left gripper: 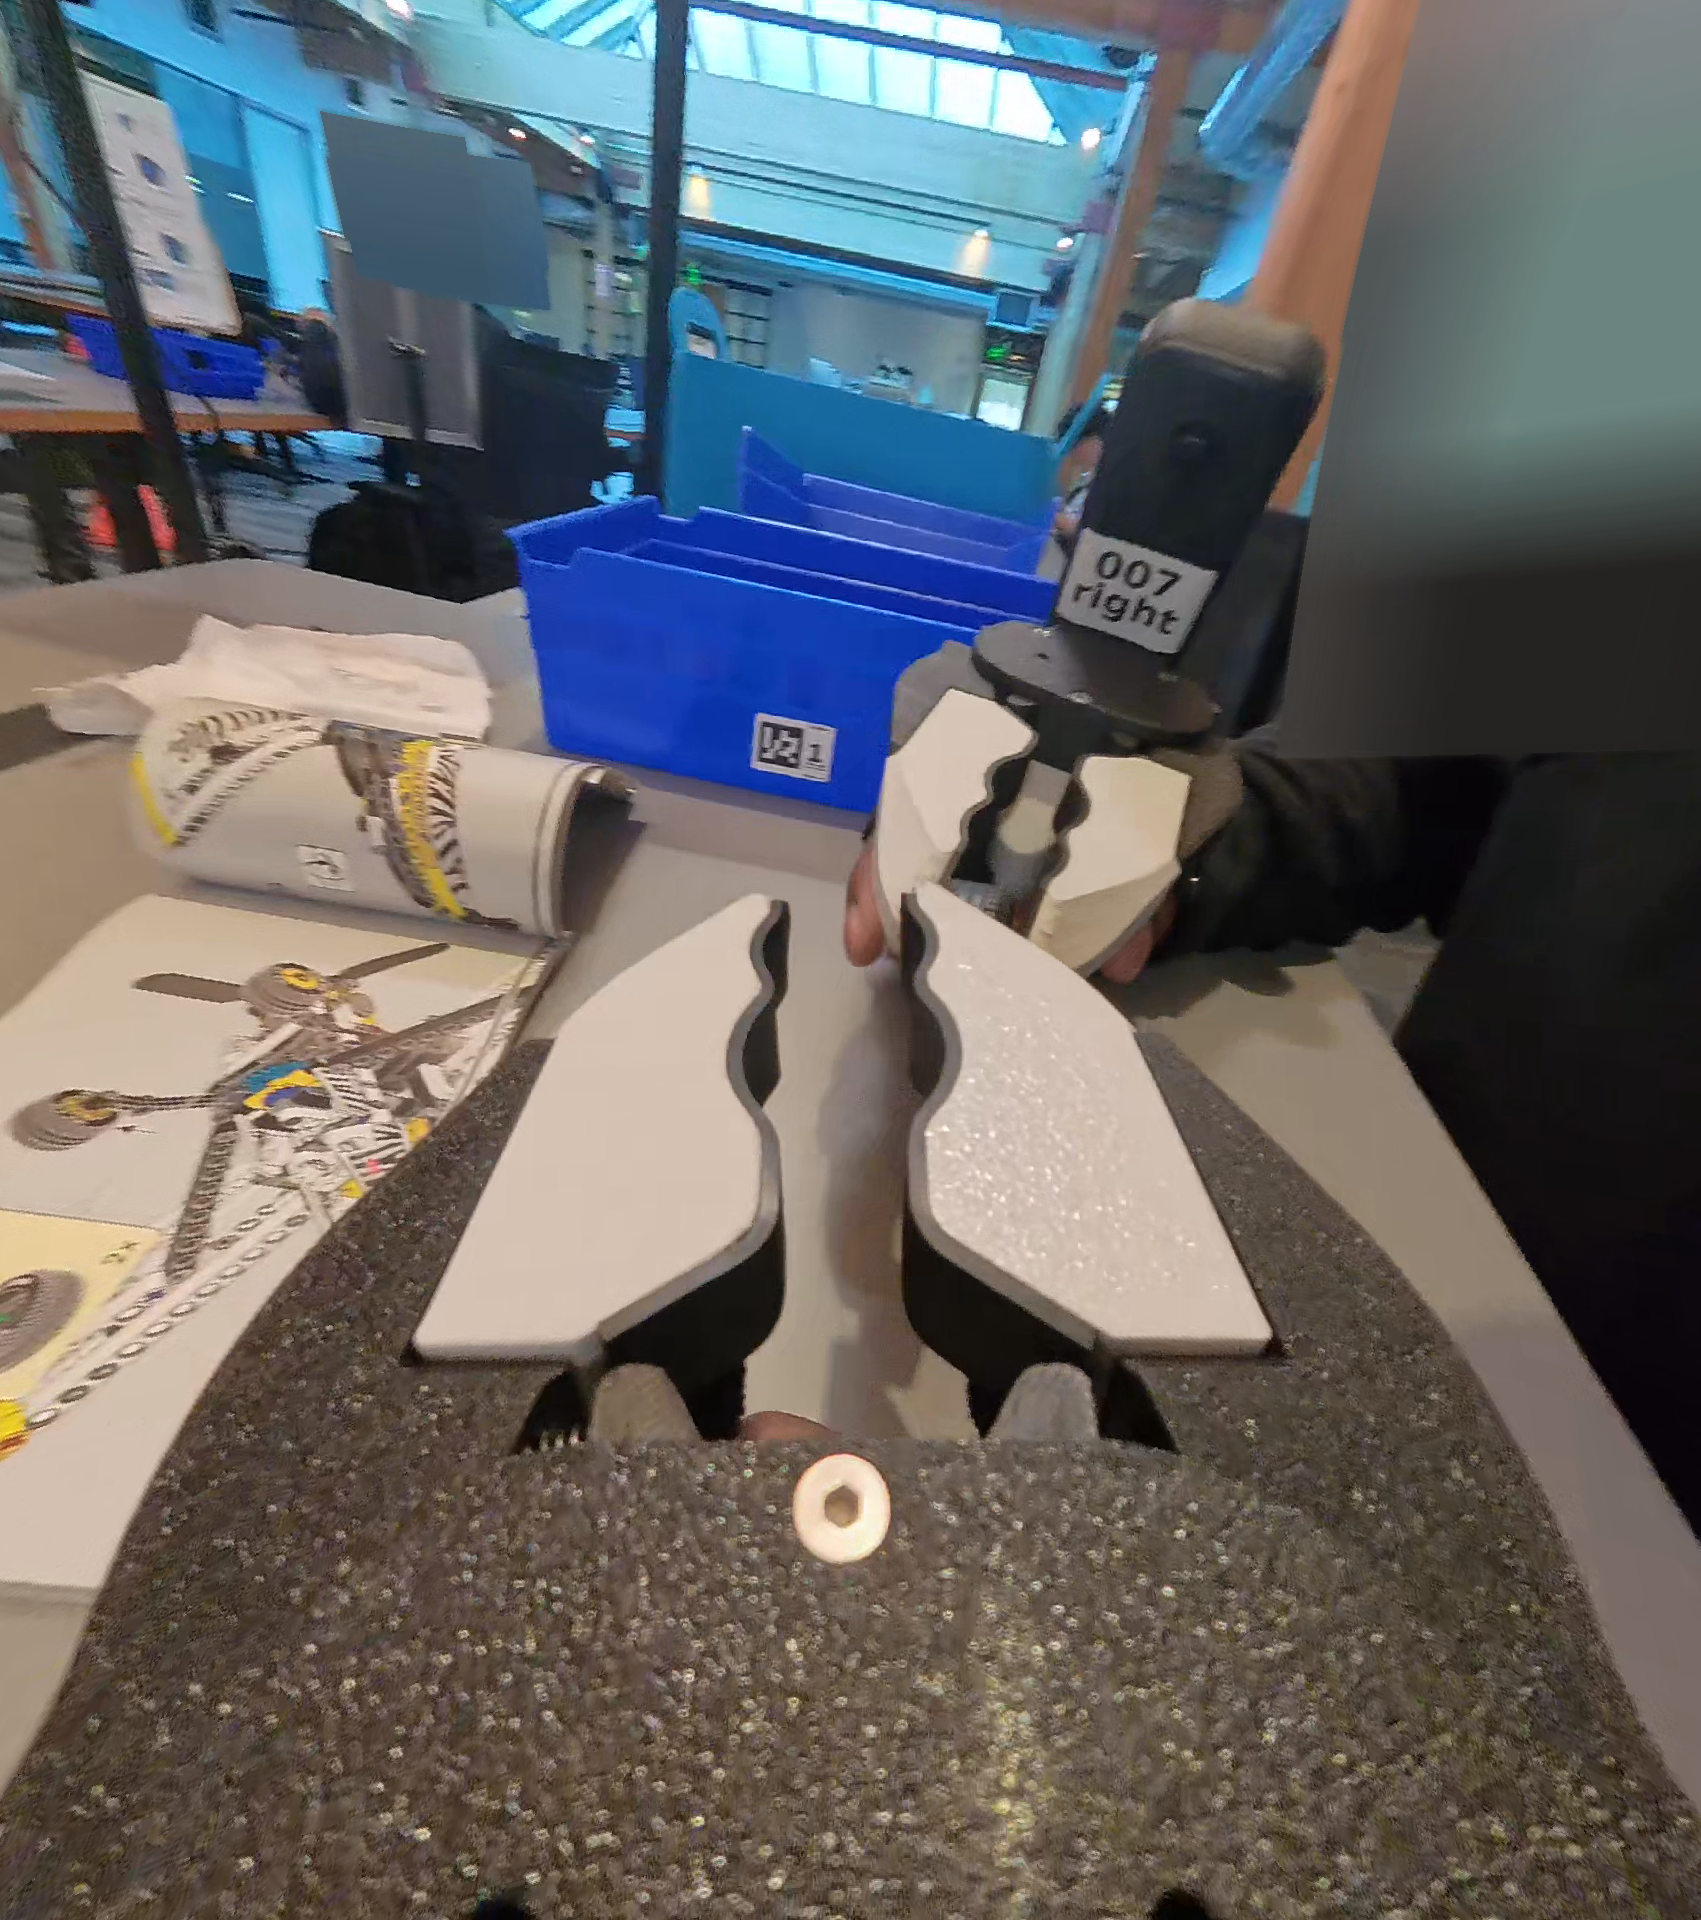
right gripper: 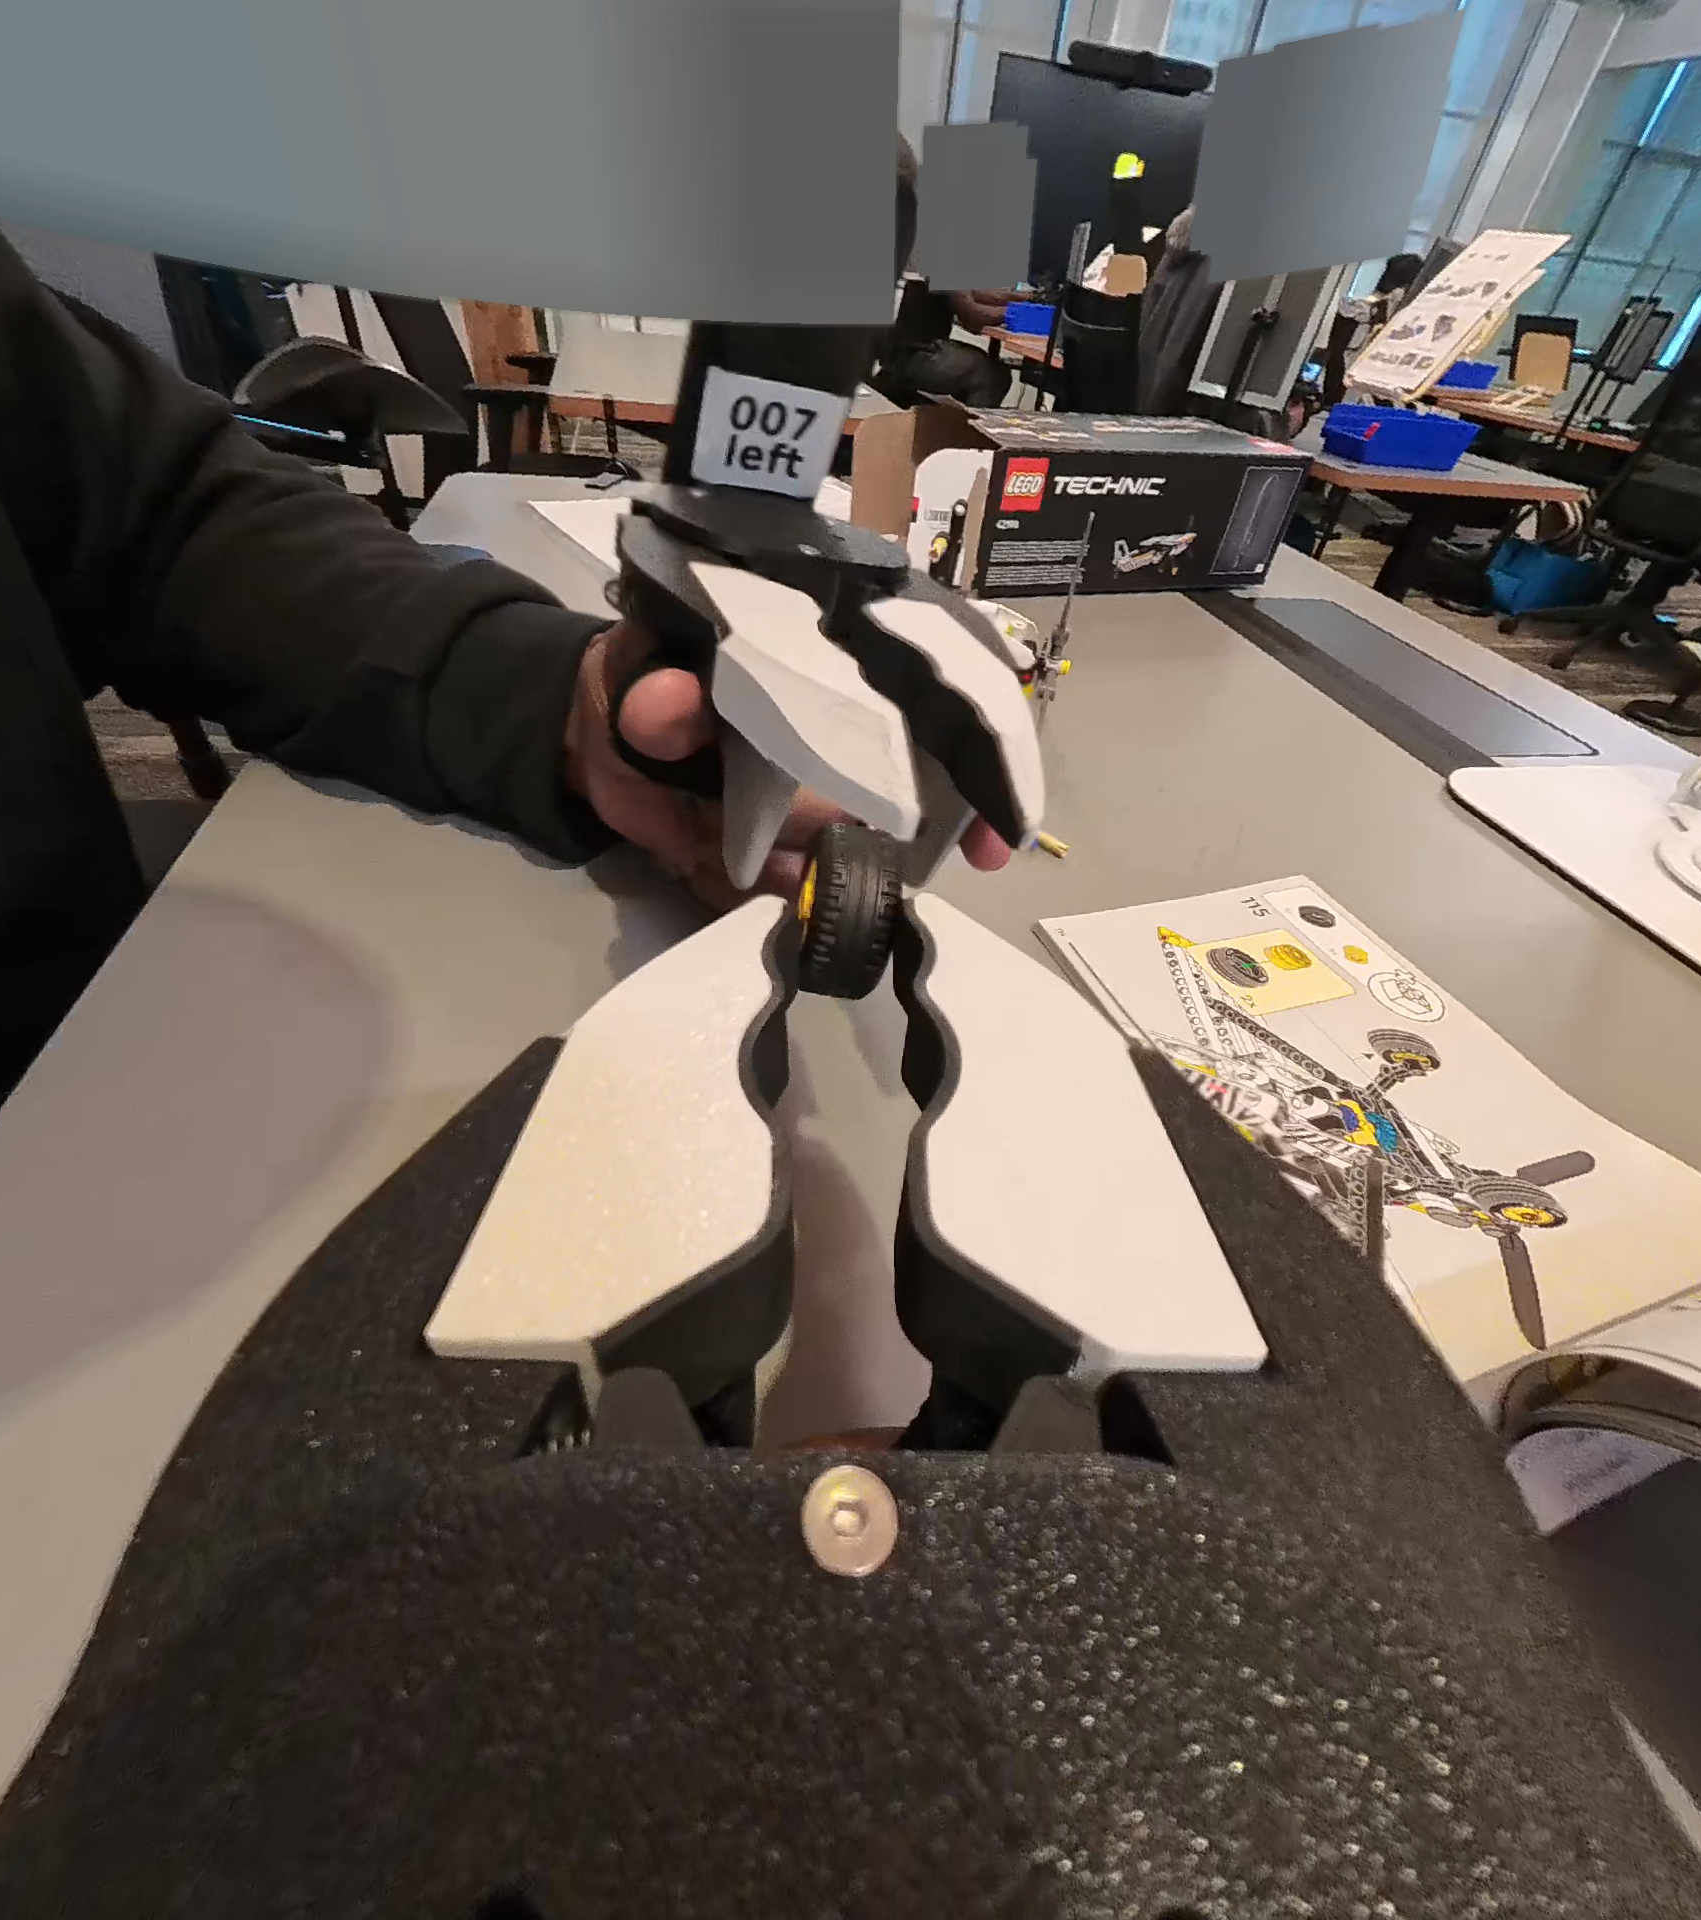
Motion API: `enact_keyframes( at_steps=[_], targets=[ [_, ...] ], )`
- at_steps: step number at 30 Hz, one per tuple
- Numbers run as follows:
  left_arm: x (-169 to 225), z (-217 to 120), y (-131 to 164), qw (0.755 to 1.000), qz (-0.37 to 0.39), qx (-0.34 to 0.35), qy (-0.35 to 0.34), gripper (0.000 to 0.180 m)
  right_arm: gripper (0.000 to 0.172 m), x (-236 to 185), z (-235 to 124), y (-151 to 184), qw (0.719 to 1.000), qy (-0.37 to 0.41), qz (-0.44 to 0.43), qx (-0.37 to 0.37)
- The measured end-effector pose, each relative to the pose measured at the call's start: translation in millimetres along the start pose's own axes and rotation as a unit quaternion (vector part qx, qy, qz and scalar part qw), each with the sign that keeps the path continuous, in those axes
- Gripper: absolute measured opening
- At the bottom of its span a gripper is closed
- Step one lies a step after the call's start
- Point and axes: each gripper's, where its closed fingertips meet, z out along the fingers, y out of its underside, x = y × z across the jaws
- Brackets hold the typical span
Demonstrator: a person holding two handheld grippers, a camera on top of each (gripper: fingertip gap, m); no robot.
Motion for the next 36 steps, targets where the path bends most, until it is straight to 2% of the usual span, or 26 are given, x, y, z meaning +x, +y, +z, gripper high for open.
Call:
enact_keyframes(
  at_steps=[5,8,15,16,28,31,36],
  targets=[
    [12.8,-3.8,2.5,0.998,-0.019,-0.008,0.051,0.028,0.016,-0.5,-0.1,1.5,1.000,-0.005,0.009,0.000],
    [18.7,-0.8,9.5,0.998,-0.005,-0.029,0.061,0.030,0.016,3.1,-1.9,0.9,1.000,-0.004,0.025,0.003],
    [19.3,5.1,18.4,0.997,0.041,-0.055,0.032,0.023,0.016,4.1,-0.4,7.6,0.999,-0.018,0.046,-0.016],
    [15.4,4.4,16.8,0.998,0.040,-0.050,0.019,0.015,0.016,4.9,-0.2,8.2,0.999,-0.017,0.046,-0.017],
    [18.2,3.6,18.5,0.998,0.013,-0.053,0.032,0.015,0.017,2.9,-1.8,6.2,0.999,-0.020,0.035,-0.009],
    [12.6,5.2,19.8,0.998,0.013,-0.056,0.003,0.015,0.017,9.2,-1.4,9.9,0.999,0.002,0.046,-0.022],
    [2.6,8.1,24.4,0.992,0.066,-0.073,-0.079,0.015,0.016,20.3,-1.3,18.5,0.994,0.041,0.086,-0.050]
  ],
)
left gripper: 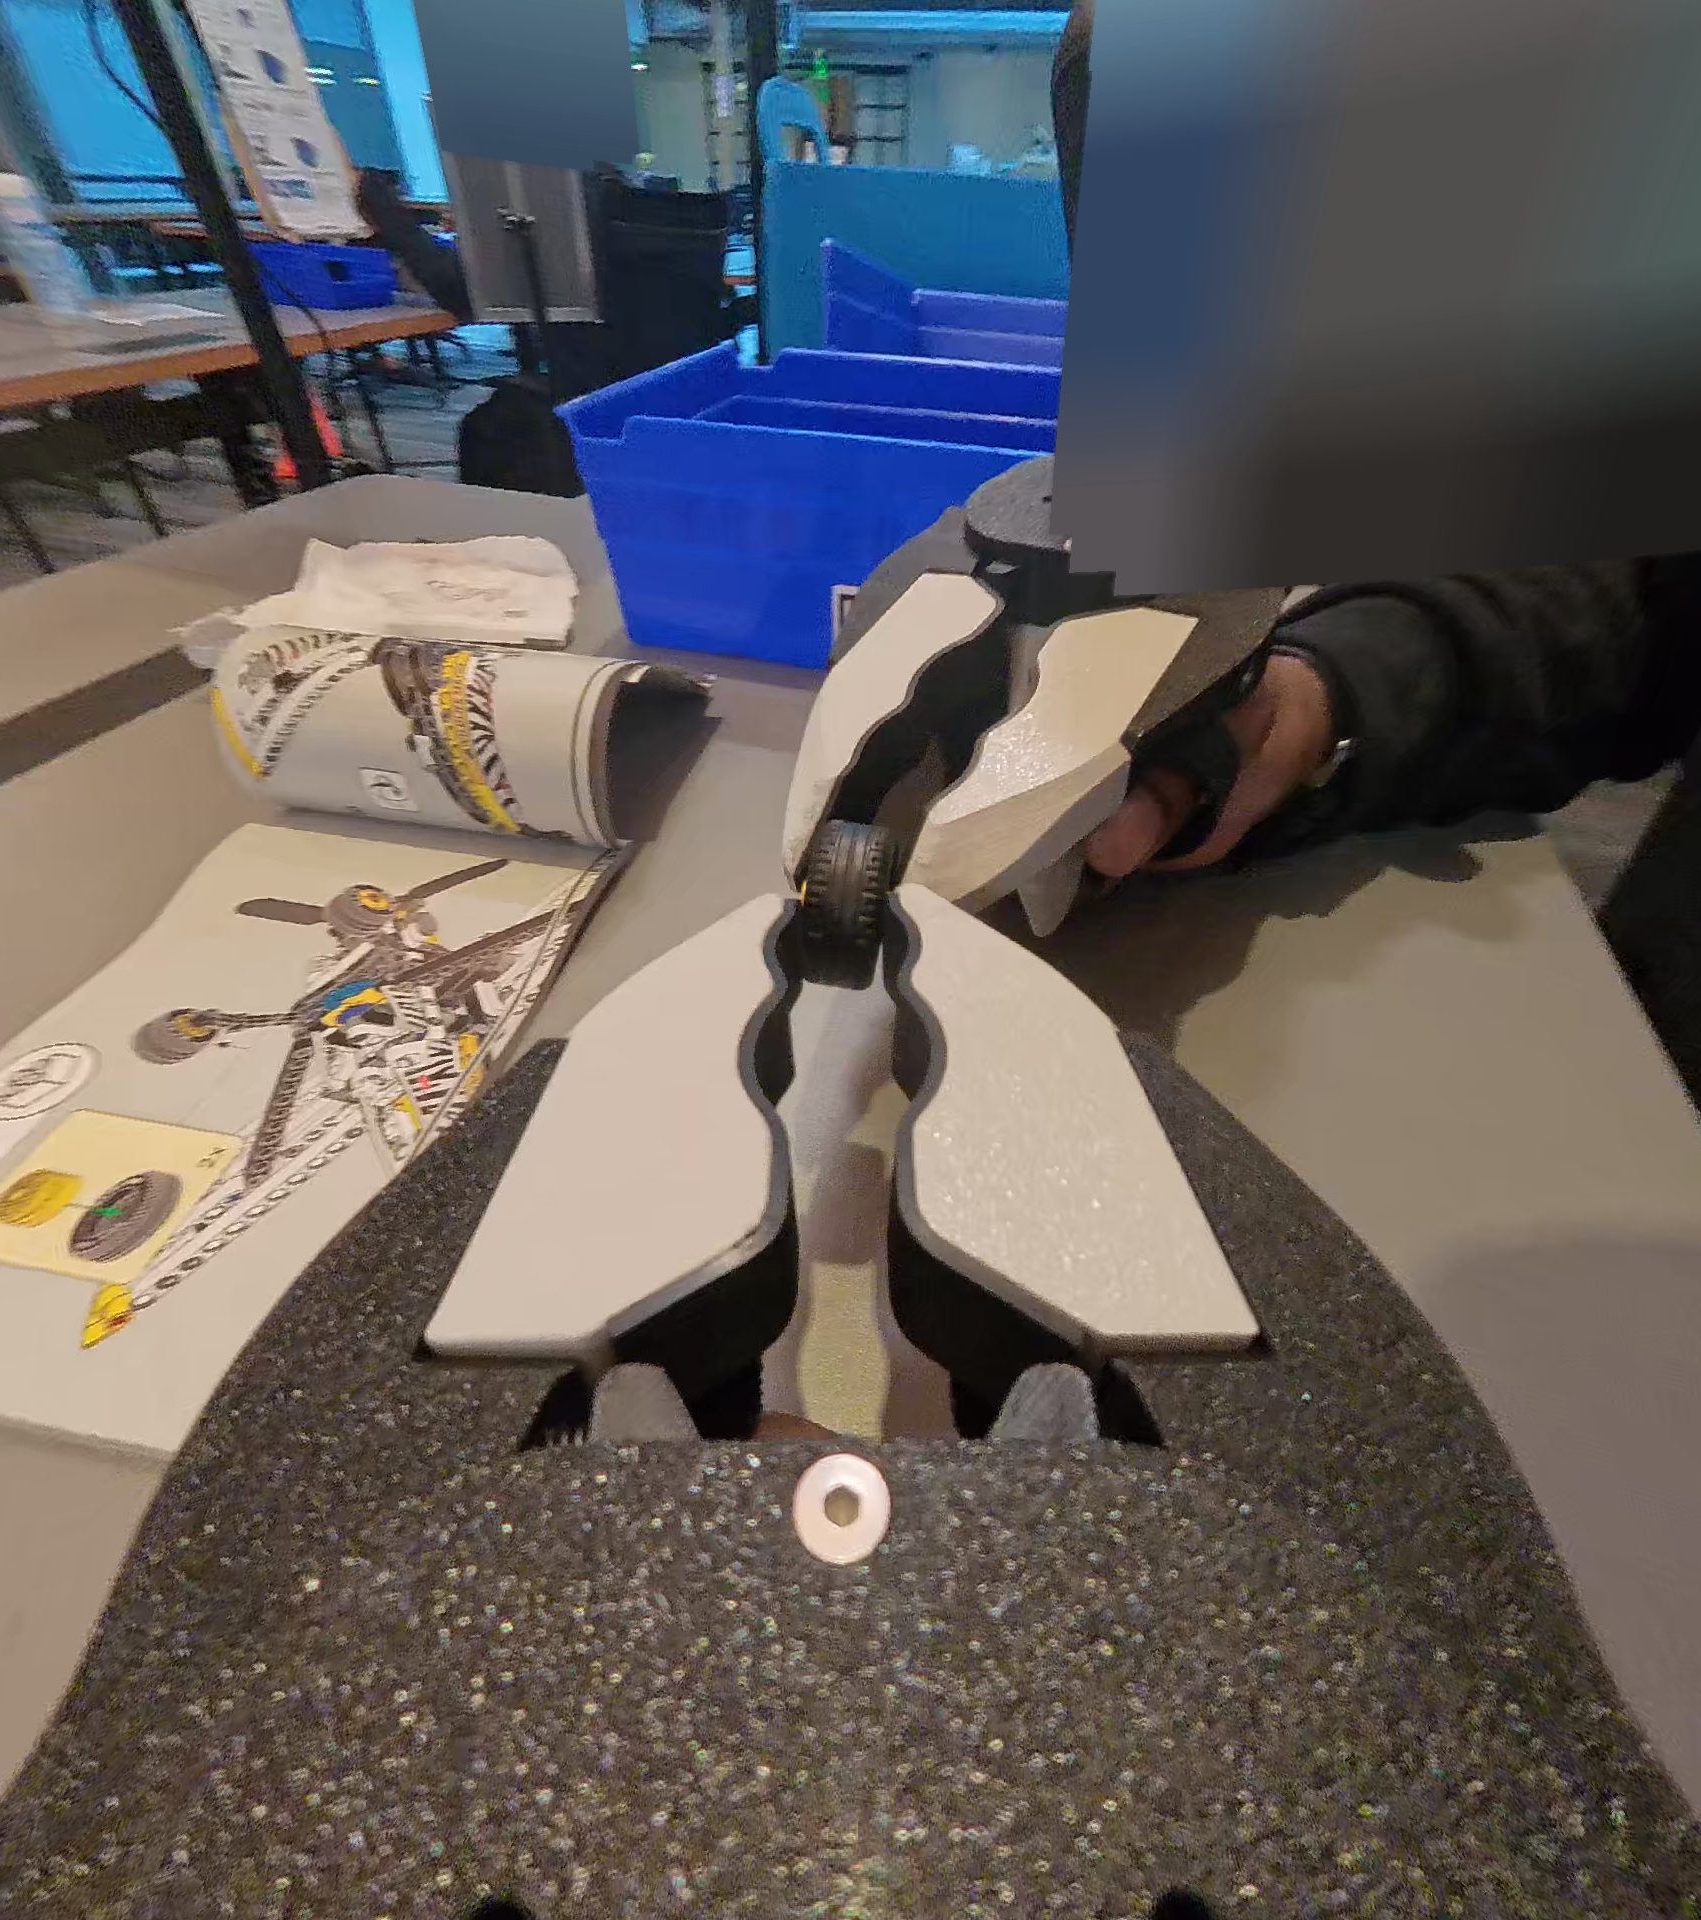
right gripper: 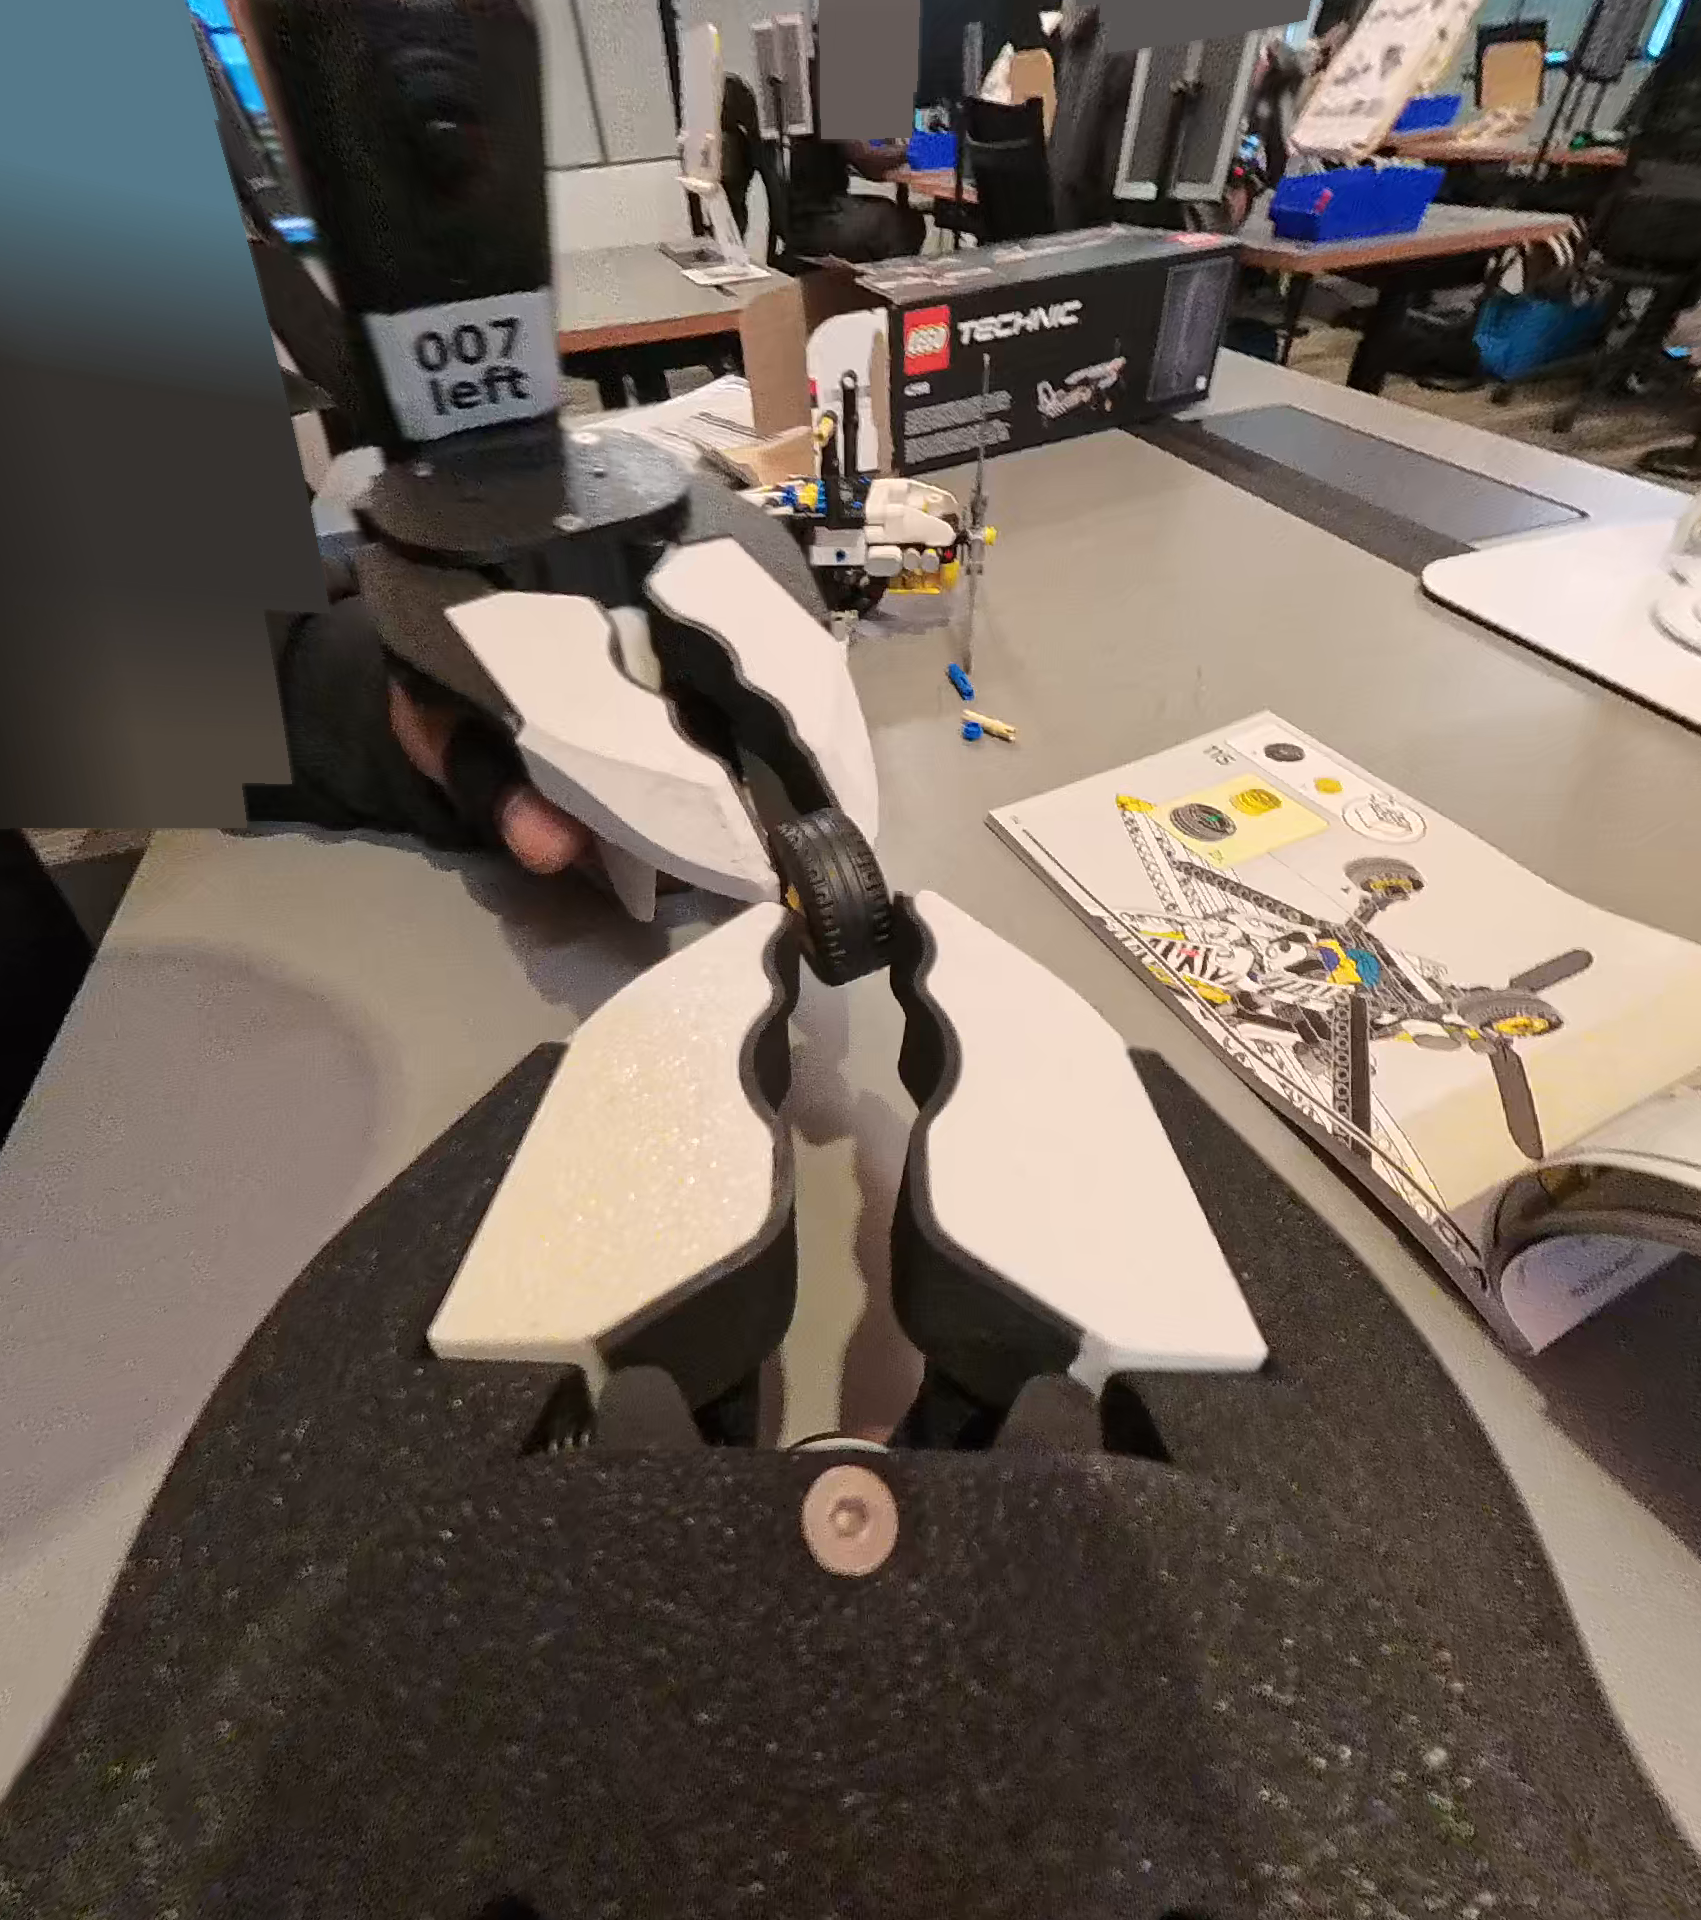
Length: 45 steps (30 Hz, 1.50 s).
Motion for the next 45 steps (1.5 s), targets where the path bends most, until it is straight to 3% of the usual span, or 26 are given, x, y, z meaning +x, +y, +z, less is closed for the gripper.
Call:
enact_keyframes(
  at_steps=[7,12,18,26,37,40,45],
  targets=[
    [-3.7,2.1,1.2,0.998,0.035,-0.006,-0.057,0.015,0.015,6.1,-0.7,1.2,0.999,0.051,0.006,-0.005],
    [-6.1,4.4,5.4,0.986,0.117,-0.027,-0.119,0.014,0.013,9.5,-2.0,2.2,0.995,0.084,0.044,-0.003],
    [-3.1,-0.2,2.3,0.989,0.122,-0.011,-0.087,0.014,0.017,4.0,-1.3,0.3,0.993,0.058,-0.101,-0.005],
    [5.2,-1.7,3.0,0.989,0.134,-0.012,-0.053,0.015,0.018,-4.7,-4.9,-3.4,0.956,0.096,-0.278,-0.011],
    [0.4,-0.2,-0.1,0.958,0.230,-0.038,-0.166,0.014,0.015,1.7,-6.1,-6.3,0.965,0.163,-0.203,-0.026],
    [-0.3,-0.6,-0.5,0.947,0.259,-0.047,-0.184,0.014,0.015,1.8,-5.8,-6.3,0.963,0.169,-0.206,-0.030],
    [0.1,-3.7,-2.6,0.956,0.249,-0.033,-0.149,0.014,0.017,-1.1,-3.8,-8.6,0.946,0.153,-0.287,-0.015]
  ],
)
